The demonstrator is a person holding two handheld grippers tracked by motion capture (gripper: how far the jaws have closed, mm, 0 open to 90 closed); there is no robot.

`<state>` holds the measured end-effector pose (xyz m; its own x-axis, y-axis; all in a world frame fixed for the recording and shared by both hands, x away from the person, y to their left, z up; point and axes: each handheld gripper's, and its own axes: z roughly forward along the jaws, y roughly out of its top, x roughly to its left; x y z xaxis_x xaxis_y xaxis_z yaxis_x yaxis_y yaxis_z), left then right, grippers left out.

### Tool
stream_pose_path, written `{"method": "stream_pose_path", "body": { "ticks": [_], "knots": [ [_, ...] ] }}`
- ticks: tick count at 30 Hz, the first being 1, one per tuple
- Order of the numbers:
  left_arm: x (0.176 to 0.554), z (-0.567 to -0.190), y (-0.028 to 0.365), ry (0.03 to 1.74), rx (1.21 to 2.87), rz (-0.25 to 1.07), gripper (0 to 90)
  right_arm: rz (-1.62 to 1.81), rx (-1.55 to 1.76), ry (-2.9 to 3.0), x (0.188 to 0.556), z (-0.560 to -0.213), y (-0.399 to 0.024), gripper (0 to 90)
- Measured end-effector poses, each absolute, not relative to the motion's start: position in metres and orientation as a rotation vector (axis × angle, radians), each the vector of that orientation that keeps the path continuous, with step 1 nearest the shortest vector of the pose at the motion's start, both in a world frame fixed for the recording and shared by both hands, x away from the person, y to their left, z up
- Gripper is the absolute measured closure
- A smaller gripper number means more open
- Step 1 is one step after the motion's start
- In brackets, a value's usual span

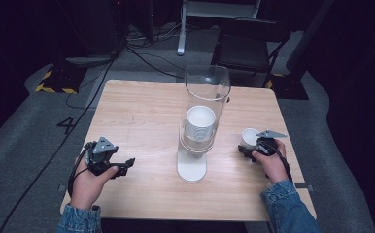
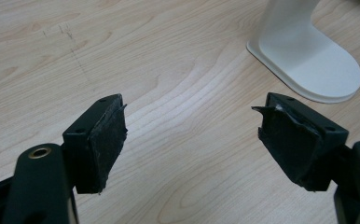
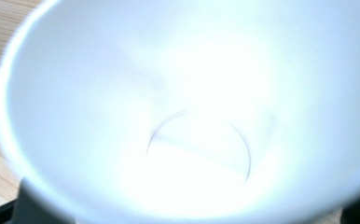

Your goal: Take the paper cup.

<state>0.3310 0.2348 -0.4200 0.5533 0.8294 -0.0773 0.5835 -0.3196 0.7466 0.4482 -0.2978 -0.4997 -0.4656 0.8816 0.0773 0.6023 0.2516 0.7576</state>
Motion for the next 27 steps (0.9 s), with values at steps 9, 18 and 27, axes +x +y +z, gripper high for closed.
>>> {"method": "stream_pose_path", "body": {
  "ticks": [9,18,27],
  "knots": [
    [0.334,-0.42,0.235,1.127,2.038,0.413,22.9,1.068,1.315,2.168,0.432,-0.482,-0.305,16.7],
    [0.329,-0.42,0.238,1.136,2.029,0.419,22.7,1.15,1.254,2.128,0.401,-0.45,-0.324,17.1],
    [0.326,-0.421,0.245,1.136,2.026,0.409,19.5,1.233,1.21,2.1,0.375,-0.425,-0.341,19.7]
  ]
}}
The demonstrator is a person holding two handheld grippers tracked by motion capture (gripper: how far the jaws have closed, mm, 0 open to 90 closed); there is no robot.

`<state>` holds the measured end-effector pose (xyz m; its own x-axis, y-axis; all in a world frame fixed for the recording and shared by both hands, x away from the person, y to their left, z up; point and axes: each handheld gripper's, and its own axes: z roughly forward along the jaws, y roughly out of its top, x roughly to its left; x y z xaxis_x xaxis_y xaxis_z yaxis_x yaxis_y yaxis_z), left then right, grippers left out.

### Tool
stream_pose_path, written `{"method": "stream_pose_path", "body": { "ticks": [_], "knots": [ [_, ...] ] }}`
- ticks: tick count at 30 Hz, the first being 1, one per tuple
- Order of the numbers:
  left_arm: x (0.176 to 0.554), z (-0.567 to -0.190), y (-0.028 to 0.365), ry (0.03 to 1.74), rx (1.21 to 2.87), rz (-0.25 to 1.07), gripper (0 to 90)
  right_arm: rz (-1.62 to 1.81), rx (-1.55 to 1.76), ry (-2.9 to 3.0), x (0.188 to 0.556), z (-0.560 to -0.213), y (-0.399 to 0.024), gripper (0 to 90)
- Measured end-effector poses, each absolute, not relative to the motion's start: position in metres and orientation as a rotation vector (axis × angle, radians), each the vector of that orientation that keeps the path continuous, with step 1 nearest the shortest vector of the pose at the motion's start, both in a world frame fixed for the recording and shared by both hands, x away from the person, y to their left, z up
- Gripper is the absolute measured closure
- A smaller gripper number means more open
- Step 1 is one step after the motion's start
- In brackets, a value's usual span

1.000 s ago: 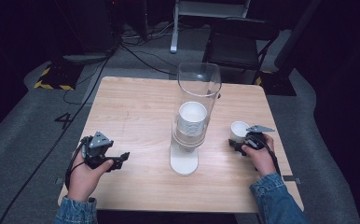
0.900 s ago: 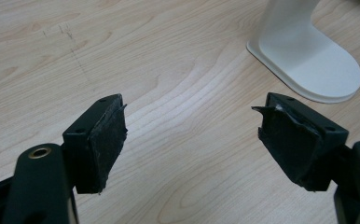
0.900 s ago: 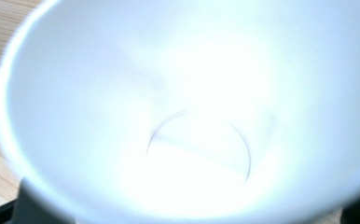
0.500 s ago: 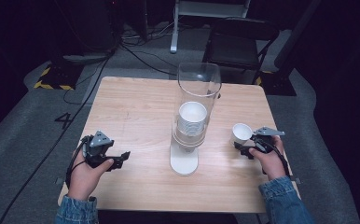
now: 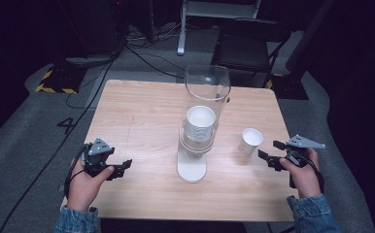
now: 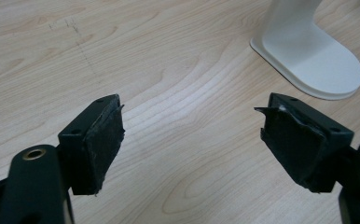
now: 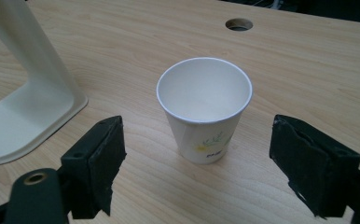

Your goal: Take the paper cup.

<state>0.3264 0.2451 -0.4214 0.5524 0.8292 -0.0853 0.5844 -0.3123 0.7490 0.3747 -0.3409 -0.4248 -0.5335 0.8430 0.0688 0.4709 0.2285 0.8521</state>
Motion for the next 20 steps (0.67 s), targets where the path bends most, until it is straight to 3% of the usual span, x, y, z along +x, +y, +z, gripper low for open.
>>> {"method": "stream_pose_path", "body": {
  "ticks": [8,20],
  "knots": [
    [0.329,-0.425,0.248,1.133,2.038,0.387,17.8,1.243,1.183,2.089,0.353,-0.416,-0.356,20.1],
    [0.332,-0.431,0.249,1.133,2.063,0.365,17.6,1.197,1.231,2.106,0.353,-0.438,-0.37,19.8]
  ]
}}
